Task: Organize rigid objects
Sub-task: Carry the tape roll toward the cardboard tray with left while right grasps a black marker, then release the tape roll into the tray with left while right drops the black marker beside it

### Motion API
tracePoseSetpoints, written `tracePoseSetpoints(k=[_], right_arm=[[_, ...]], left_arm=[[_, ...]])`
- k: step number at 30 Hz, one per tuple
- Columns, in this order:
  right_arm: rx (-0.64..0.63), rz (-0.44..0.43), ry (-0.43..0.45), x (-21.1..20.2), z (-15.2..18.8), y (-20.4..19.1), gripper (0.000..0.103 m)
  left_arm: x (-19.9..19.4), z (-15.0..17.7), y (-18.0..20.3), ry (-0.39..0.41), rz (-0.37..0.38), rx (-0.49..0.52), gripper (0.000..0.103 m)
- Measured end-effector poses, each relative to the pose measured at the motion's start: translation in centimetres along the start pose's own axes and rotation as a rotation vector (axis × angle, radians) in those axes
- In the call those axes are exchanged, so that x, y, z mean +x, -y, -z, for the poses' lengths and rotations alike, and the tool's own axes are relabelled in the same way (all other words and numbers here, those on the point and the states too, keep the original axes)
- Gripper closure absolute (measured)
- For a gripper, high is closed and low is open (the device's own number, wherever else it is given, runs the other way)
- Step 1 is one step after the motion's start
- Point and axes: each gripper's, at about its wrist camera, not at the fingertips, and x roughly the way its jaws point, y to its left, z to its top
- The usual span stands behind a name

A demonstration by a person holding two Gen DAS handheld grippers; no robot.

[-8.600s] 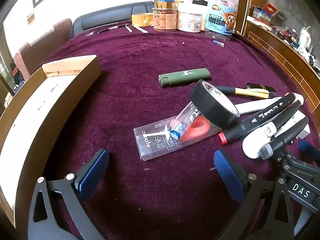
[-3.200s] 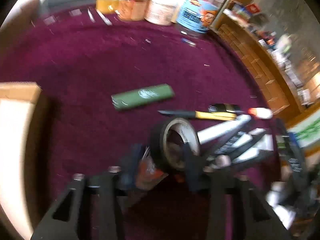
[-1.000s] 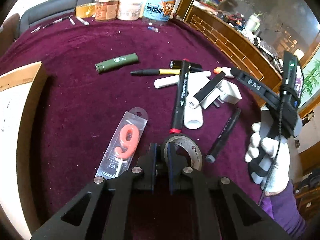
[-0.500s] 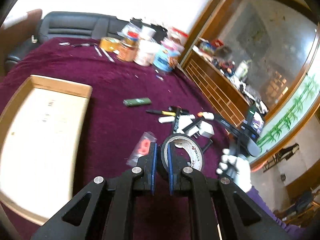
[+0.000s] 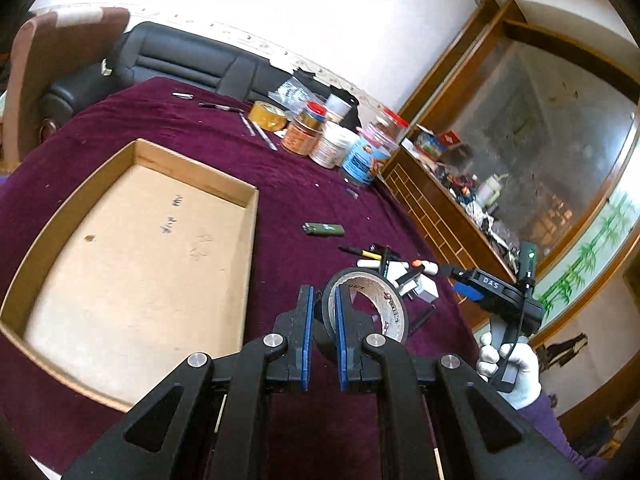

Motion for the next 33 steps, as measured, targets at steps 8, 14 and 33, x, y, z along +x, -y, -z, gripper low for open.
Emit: tracePoseSetpoints(k=[8, 14, 33], right_arm=[[0.215, 0.043, -0.051, 4.6, -1.9, 0.9, 0.034], [0.307, 0.032, -0.134, 8.2, -1.9, 2.3, 0.074], [0.160, -0.391, -0.146, 3.1, -0.9, -6.3, 0.089]], left_arm=[[-0.9, 0.2, -2.0, 0.019, -0.006, -0.035, 0.095], [-1.2, 0.3, -2.9, 0.021, -0.018, -0.052, 0.095], [1.9, -2.7, -5.4, -0.026, -0.077, -0.090, 0.095]])
